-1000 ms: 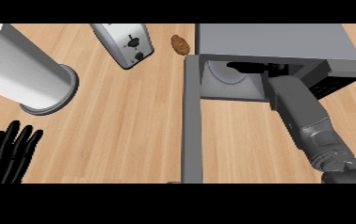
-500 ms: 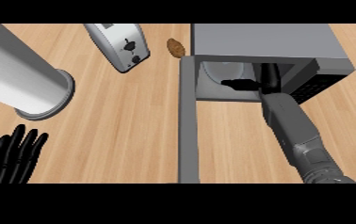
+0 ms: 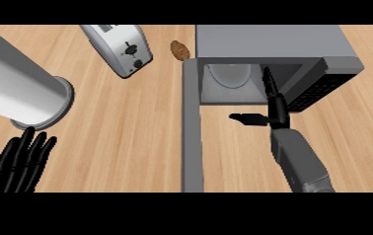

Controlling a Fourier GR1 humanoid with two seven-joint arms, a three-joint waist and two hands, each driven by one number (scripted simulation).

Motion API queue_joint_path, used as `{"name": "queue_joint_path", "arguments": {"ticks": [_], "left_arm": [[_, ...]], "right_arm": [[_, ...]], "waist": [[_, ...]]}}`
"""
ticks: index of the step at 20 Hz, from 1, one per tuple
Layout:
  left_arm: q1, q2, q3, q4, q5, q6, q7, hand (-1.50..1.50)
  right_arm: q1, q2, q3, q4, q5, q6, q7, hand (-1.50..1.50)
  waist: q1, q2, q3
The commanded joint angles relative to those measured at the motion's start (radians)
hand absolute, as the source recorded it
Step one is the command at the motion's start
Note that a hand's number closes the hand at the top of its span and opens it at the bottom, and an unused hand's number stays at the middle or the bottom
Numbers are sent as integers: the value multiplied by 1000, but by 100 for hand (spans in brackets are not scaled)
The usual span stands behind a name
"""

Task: Pick up the milk, place it into the microwave and close the microwave

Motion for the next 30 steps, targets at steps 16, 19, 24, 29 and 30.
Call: {"name": "queue_joint_path", "arguments": {"ticks": [16, 19, 24, 29, 30], "left_arm": [[-117, 72, -121, 116, 1, -167, 19, 150], [-231, 51, -157, 268, -60, -157, 3, 150], [-333, 30, -220, 314, -87, -159, 58, 150], [-409, 39, -308, 375, -132, -216, 106, 150], [-436, 38, -311, 462, -134, -230, 106, 150]], "right_arm": [[636, 36, 121, -498, -112, 318, -121, -150], [728, 26, 131, -612, -135, 347, -104, -150], [868, 40, 183, -756, -136, 372, -77, -150], [925, -11, 155, -793, -163, 417, -104, -150], [939, -21, 146, -794, -159, 413, -124, -150]], "waist": [[-3, 10, 5], [-13, 11, 4], [-7, 12, 5], [-6, 12, 5], [-13, 14, 5]]}}
